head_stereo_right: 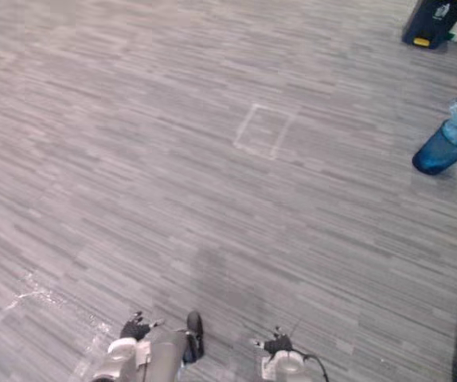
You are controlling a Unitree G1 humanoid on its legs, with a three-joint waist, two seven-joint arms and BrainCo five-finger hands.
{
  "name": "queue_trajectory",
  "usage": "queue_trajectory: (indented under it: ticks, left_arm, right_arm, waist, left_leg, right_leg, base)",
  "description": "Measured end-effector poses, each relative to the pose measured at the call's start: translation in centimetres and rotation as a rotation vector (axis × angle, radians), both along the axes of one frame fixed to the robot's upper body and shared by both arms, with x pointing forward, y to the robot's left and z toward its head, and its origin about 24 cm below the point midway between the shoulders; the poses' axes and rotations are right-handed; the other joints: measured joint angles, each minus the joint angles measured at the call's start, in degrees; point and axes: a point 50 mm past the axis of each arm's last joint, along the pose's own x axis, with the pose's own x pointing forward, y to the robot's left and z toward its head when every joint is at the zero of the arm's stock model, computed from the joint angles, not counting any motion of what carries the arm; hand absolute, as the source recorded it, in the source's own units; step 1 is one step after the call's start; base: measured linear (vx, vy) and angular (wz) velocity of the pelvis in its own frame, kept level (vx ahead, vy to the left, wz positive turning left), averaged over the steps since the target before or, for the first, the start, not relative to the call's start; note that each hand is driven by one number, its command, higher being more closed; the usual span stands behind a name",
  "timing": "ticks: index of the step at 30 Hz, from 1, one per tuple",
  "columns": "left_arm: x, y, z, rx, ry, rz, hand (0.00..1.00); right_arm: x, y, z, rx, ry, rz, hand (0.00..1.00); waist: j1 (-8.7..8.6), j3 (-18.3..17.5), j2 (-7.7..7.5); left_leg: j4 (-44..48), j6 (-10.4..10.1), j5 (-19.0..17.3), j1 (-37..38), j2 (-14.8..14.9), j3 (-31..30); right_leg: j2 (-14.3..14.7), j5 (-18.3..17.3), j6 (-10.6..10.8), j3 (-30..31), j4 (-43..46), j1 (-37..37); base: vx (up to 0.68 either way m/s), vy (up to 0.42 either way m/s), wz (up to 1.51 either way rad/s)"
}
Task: Organize the slippers on the shoe rack
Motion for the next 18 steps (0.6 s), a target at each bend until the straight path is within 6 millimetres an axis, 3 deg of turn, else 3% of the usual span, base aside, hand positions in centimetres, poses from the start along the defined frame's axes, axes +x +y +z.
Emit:
queue_trajectory:
  ticks: [1,2,3,5,6,7,8,9,10,12,13,14,15,16,17,18]
  left_arm:
    - [-0.1,0.0,-0.1,0.0,0.008,-0.001,0.0]
    - [-0.3,-0.1,-0.2,-0.002,0.019,0.001,0.0]
    - [-0.5,-0.2,-0.3,-0.009,0.033,0.004,0.0]
    - [-0.2,-0.1,-0.2,-0.013,0.029,0.011,0.0]
    - [0.5,-0.3,0.0,-0.012,0.012,-0.006,0.0]
    - [1.4,-0.6,0.3,-0.01,-0.008,-0.036,0.0]
    - [1.7,-0.7,0.4,-0.009,-0.014,-0.042,0.0]
    - [2.0,-1.0,0.4,-0.016,-0.02,-0.046,0.0]
    - [2.3,-1.6,0.4,-0.032,-0.022,-0.054,0.0]
    - [2.4,-2.5,0.4,-0.055,-0.021,-0.054,0.0]
    - [1.0,-2.9,0.0,-0.069,-0.007,-0.035,0.0]
    - [0.8,-3.0,-0.1,-0.076,-0.005,-0.026,0.0]
    - [0.2,-3.8,-0.2,-0.109,-0.006,0.019,0.0]
    - [0.0,-3.8,-0.3,-0.117,-0.002,0.037,0.0]
    - [-0.4,-3.5,-0.4,-0.114,0.002,0.057,0.0]
    - [-0.4,-2.8,-0.2,-0.099,-0.018,0.082,0.0]
  right_arm:
    - [0.1,0.0,0.1,-0.001,-0.004,0.001,0.0]
    - [0.3,-0.1,0.2,-0.003,-0.018,0.001,0.0]
    - [0.9,-0.2,0.5,-0.008,-0.044,0.005,0.0]
    - [1.3,-0.1,0.6,-0.005,-0.052,0.008,0.0]
    - [1.4,-0.2,0.6,-0.007,-0.055,0.006,0.0]
    - [1.7,-0.3,0.8,-0.006,-0.071,-0.002,0.0]
    - [1.8,-0.4,0.8,-0.008,-0.073,-0.002,0.0]
    - [2.2,-0.7,1.0,-0.01,-0.084,-0.011,0.0]
    - [2.5,-1.0,1.1,-0.009,-0.091,-0.039,0.0]
    - [2.3,-2.1,1.2,-0.005,-0.099,-0.119,0.0]
    - [1.5,-2.5,1.0,-0.023,-0.081,-0.112,0.0]
    - [1.1,-2.7,0.9,-0.031,-0.074,-0.105,0.0]
    - [0.3,-3.5,0.9,-0.055,-0.065,-0.103,0.0]
    - [0.3,-3.5,0.9,-0.056,-0.064,-0.101,0.0]
    - [0.4,-2.9,0.8,-0.045,-0.061,-0.084,0.0]
    - [0.4,-1.8,0.6,-0.031,-0.047,-0.043,0.0]
  waist:
    - [-0.06,0.1,0.07]
    - [-0.2,0.2,0.34]
    - [-0.31,0.9,1.65]
    - [-0.65,0.7,1.21]
    - [-1.53,0.6,0.72]
    - [-2.22,0.6,0.2]
    - [-2.76,0.7,0.03]
    - [-4.4,1.0,0.25]
    - [-3.97,1.0,1.67]
    - [-4.41,1.6,1.83]
    - [-4.74,0.3,1.65]
    - [-5.17,0.1,1.78]
    - [-4.64,-1.9,5.36]
    - [-4.13,-1.9,5.72]
    - [-3.43,-1.7,6.08]
    - [-2.38,-1.5,5.77]
  left_leg:
    - [-0.6,0.1,-0.2,1.4,0.0,0.1]
    - [-3.0,0.2,-0.7,5.8,0.6,0.7]
    - [-6.6,-0.3,-2.4,11.6,1.6,1.6]
    - [-8.9,-1.5,-3.7,15.6,2.1,2.5]
    - [-10.0,-1.9,-5.1,17.3,2.4,2.4]
    - [-11.4,-3.3,-6.4,19.2,2.3,2.2]
    - [-12.1,-3.8,-6.9,20.2,2.3,1.8]
    - [-13.8,-4.0,-7.2,22.7,2.6,0.1]
    - [-13.6,-3.9,-5.4,23.2,3.5,-1.3]
    - [-12.6,-4.5,-2.5,25.4,2.3,-4.1]
    - [-2.5,-6.9,-3.5,24.6,2.2,-5.8]
    - [2.9,-7.9,-4.1,23.0,2.7,-6.3]
    - [21.0,-12.1,-1.2,14.6,7.5,-7.1]
    - [26.7,-13.6,0.9,11.9,9.1,-7.1]
    - [37.0,-13.3,1.1,7.2,11.8,-6.3]
    - [44.3,-11.7,-1.1,2.3,13.7,-4.6]
  right_leg:
    - [0.0,-0.5,-0.8,-0.5,1.8,-0.9]
    - [0.1,-1.9,-3.2,-1.4,4.9,-3.8]
    - [1.3,-3.9,-5.8,-3.4,4.1,-7.7]
    - [3.0,-5.2,-5.9,-4.6,-2.3,-12.2]
    - [3.6,-4.5,-5.7,-6.3,-10.2,-15.7]
    - [4.4,-0.6,-5.2,-7.0,-21.9,-18.2]
    - [4.6,2.2,-5.2,-7.0,-27.2,-18.3]
    - [5.2,11.0,-8.6,-7.5,-30.5,-17.5]
    - [5.3,8.8,-9.8,-8.0,-26.5,-17.6]
    - [3.6,5.0,-10.6,-8.4,-15.0,-20.1]
    - [2.8,1.5,-11.1,-9.6,-17.7,-18.2]
    - [3.0,-0.4,-12.4,-10.2,-17.7,-17.2]
    - [6.1,-2.4,-12.7,-11.2,-19.7,-14.4]
    - [7.0,-3.0,-12.9,-11.1,-20.6,-13.1]
    - [8.9,-3.8,-14.0,-10.5,-22.4,-10.0]
    - [10.6,-4.6,-15.5,-8.8,-25.8,-4.7]
  base:
    - [0.52,0.135,-0.27]
    - [0.38,0.073,-0.52]
    - [0.66,0.074,-0.59]
    - [0.51,-0.007,-0.25]
    - [0.5,-0.089,0.09]
    - [0.62,-0.116,0.15]
    - [0.59,-0.127,0.32]
    - [0.63,-0.117,0.22]
    - [0.76,-0.171,0.26]
    - [0.5,-0.17,0.21]
    - [0.35,-0.22,0.39]
    - [0.58,-0.312,0.34]
    - [0.44,-0.205,0.07]
    - [0.61,-0.188,-0.22]
    - [0.63,-0.156,-0.5]
    - [0.73,-0.151,-0.84]
